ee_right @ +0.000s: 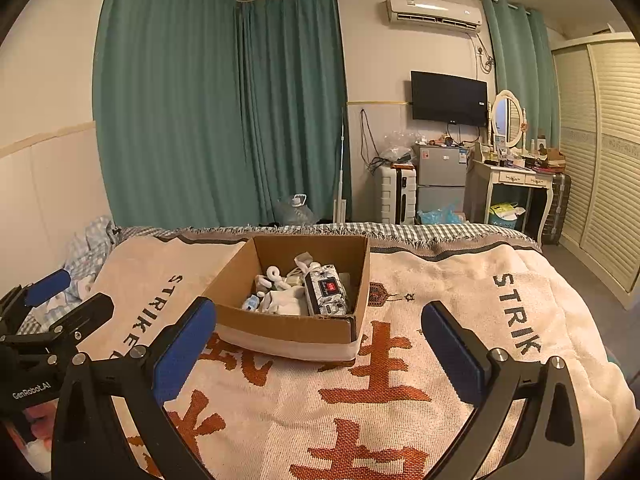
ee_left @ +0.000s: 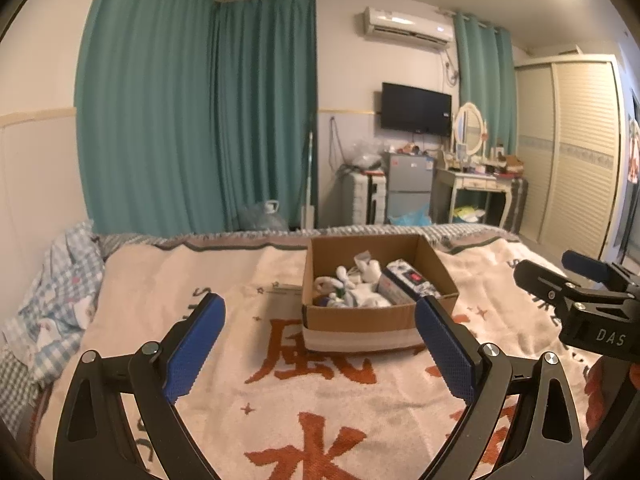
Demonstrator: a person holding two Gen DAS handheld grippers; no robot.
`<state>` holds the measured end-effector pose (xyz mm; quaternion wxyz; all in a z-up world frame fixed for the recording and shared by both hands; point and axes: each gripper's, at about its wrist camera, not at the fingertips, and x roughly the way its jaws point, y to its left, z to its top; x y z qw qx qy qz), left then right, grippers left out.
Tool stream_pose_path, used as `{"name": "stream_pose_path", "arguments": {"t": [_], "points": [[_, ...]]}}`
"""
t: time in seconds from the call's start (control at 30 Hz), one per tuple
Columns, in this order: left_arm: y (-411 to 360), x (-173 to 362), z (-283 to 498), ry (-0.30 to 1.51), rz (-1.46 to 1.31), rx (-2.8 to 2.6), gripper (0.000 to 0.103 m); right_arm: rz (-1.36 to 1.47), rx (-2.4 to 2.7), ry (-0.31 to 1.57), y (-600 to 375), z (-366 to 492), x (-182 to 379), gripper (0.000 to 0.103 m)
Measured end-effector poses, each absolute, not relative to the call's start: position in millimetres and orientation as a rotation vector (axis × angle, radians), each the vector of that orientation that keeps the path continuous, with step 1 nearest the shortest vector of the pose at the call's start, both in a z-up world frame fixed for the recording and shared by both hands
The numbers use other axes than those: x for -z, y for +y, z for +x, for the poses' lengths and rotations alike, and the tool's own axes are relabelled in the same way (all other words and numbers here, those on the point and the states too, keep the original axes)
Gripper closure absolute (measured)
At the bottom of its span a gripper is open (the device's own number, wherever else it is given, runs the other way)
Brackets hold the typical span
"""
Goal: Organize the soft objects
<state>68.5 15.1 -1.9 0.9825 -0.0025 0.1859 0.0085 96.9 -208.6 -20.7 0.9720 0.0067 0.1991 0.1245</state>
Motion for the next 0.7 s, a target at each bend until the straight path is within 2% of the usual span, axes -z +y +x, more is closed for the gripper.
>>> {"name": "stream_pose_path", "arguments": {"t": [0.7], "points": [[10.6, 1.8, 68.3, 0.367, 0.026, -0.024, 0.006, 0.012, -0.243, 0.414, -205.9, 99.1, 27.1, 0.0]]}}
